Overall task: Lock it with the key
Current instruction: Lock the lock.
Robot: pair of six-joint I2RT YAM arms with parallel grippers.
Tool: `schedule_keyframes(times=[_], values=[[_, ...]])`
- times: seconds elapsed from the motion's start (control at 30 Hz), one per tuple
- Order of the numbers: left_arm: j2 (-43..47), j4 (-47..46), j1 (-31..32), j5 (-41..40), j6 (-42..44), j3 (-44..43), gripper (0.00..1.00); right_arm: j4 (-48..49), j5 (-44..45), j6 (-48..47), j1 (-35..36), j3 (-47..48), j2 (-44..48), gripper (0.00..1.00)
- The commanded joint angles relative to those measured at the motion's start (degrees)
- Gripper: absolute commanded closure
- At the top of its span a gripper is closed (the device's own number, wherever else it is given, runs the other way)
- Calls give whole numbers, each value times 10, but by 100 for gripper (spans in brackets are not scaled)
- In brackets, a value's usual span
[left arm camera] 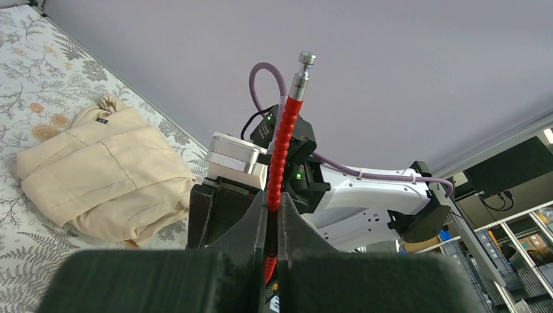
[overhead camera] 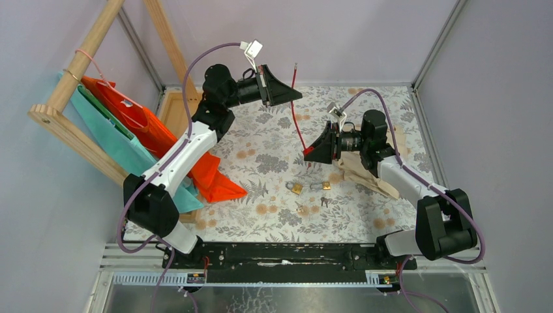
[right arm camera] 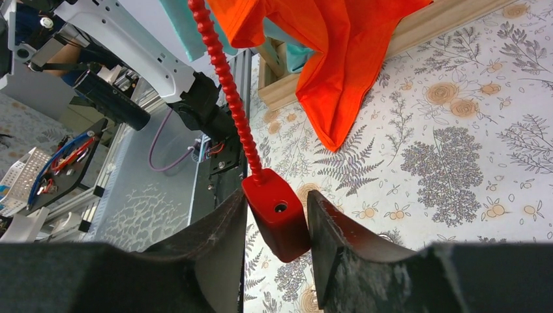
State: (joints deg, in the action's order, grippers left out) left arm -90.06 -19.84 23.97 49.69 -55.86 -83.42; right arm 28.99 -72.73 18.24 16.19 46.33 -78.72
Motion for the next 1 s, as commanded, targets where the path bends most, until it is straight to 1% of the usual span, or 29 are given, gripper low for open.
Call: schedule_keyframes(times=[0.0,0.13,0.27,0.33,0.4,0.43,0.5,0.6,0.67,0.7,0.83,0.87,0.97], values=[[4,-47,-6,2,-12,5,100,10,-14,-10,4,2,24,57],[9,-56,-15,-2,-18,18,100,-14,-11,-27,3,6,26,64],[17,-57,-26,-8,-15,38,100,-32,-9,-39,-1,13,30,77],[20,-52,-29,-11,-4,46,100,-37,-9,-42,-4,16,32,85],[25,-28,-30,-16,30,47,100,-45,-9,-47,-5,21,34,96],[27,-13,-30,-18,51,48,100,-56,-9,-58,-5,26,35,99],[31,20,-29,-23,96,48,99,-120,-4,-112,-5,43,38,100],[37,81,-29,-28,172,47,93,-289,17,-257,-5,94,36,100],[42,104,-29,-28,211,48,87,-350,22,-307,-5,119,30,100],[44,112,-29,-25,226,49,84,-364,20,-317,-5,126,27,100],[47,137,-29,-10,268,49,66,-406,17,-346,-3,148,14,100],[50,142,-29,-6,276,50,61,-410,15,-347,-3,149,12,100],[63,161,-29,-8,309,56,51,-410,15,-349,-3,144,13,100]])
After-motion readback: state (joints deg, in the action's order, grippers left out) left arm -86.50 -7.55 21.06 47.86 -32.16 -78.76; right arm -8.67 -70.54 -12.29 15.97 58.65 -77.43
